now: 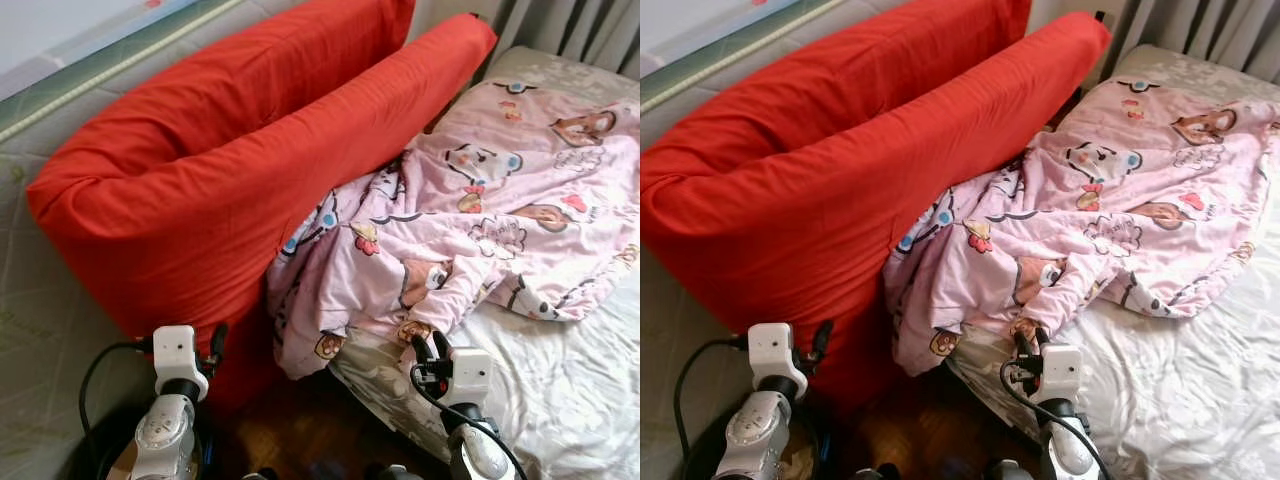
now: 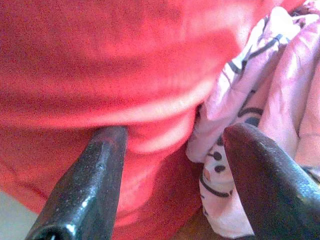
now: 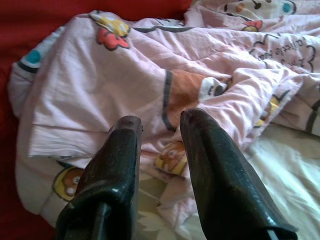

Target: Clean up the room

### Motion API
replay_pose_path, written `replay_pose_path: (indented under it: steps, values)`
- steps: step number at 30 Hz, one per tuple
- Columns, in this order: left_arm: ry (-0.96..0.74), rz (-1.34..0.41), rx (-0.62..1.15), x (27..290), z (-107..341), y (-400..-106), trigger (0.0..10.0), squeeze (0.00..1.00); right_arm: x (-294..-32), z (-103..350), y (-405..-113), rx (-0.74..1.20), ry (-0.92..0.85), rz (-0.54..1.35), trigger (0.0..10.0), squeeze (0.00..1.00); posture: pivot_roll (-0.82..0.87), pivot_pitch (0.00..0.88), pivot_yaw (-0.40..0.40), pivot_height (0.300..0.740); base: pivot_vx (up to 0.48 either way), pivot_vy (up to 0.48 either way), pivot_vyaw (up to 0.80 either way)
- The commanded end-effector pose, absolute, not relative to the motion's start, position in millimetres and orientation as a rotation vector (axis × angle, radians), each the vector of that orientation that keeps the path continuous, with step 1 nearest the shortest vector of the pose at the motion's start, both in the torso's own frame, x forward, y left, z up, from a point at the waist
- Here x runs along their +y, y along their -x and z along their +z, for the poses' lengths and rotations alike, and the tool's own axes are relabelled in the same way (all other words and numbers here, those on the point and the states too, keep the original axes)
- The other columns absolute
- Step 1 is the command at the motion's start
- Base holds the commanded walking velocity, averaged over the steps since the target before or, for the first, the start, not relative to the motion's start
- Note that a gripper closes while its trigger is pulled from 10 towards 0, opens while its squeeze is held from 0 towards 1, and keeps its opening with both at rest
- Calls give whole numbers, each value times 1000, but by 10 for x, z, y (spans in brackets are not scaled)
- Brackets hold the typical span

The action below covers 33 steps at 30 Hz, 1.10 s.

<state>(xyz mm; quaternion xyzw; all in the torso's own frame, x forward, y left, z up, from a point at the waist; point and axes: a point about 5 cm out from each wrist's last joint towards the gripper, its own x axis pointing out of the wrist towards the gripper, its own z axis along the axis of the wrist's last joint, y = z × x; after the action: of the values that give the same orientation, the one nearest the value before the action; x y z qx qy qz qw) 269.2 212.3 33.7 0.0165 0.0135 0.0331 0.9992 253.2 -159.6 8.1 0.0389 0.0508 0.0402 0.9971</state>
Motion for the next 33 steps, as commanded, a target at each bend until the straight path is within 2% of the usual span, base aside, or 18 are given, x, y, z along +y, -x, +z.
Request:
replay_pose_path:
  steps: [1,7,13,19,28,33]
  values:
    - [-39,62,12,2122,328,-2601,10000,0,-1605,70,-2514,108,-78,80,10000,0,-11,175,-8,740,0,0,0]
    - [-18,76,-25,2121,406,-2431,10000,0,-1688,124,-2539,86,-72,60,10000,0,3,167,-16,740,0,0,0]
    - [11,40,-38,2004,522,-2593,10000,0,-1650,190,-2618,75,-61,61,10000,0,-8,190,-12,740,0,0,0]
    - [11,48,-55,2026,627,-2676,10000,0,-1650,180,-2651,121,-41,57,10000,0,-15,215,-8,740,0,0,0]
    - [14,59,-48,2102,690,-2698,10000,0,-1628,200,-2658,121,-35,60,10000,0,-9,239,1,680,0,0,0]
    - [27,56,-42,2066,688,-2692,10000,0,-1568,242,-2669,94,-43,79,10000,0,-8,249,0,680,0,0,0]
